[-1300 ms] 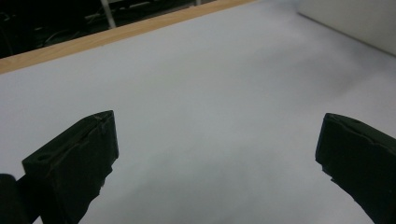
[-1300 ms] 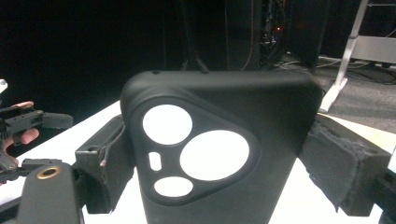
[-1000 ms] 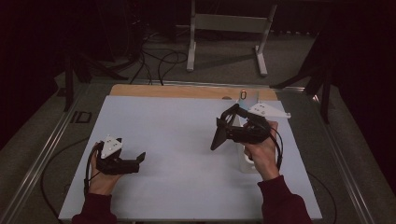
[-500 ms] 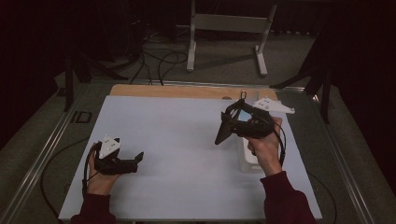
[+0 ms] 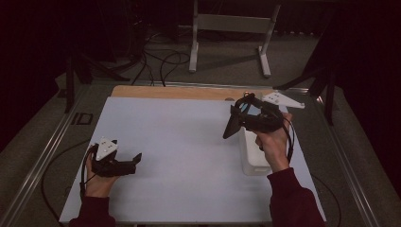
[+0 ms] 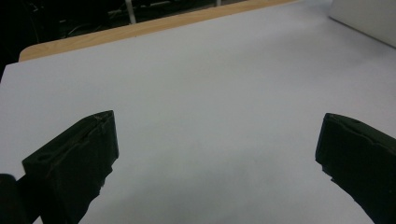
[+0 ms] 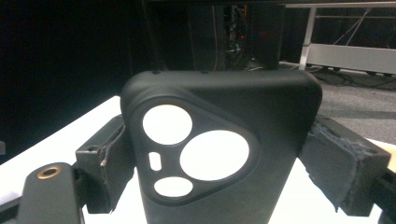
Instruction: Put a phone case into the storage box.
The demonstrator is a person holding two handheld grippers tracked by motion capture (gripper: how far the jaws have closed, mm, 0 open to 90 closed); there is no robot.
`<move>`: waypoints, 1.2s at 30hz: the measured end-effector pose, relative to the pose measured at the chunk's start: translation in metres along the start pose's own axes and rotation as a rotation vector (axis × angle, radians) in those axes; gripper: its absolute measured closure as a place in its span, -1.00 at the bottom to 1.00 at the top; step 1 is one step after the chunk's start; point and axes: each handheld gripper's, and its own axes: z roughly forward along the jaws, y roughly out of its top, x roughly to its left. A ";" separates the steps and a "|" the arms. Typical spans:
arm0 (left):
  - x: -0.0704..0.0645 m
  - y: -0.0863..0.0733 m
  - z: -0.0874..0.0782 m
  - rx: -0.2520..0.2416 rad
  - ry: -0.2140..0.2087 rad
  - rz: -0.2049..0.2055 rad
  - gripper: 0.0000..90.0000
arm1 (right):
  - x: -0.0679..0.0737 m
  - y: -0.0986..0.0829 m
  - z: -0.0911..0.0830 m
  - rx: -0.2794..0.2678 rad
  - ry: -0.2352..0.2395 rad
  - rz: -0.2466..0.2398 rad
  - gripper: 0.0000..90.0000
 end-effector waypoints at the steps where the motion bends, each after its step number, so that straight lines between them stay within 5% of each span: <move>1: 0.000 0.000 0.000 0.000 0.002 -0.001 -1.00 | -0.001 0.001 0.000 0.000 -0.003 -0.003 -0.65; 36: 0.002 -0.001 -0.002 -0.008 0.008 -0.015 -1.00 | -0.023 0.011 0.010 -0.014 -0.082 0.018 -0.65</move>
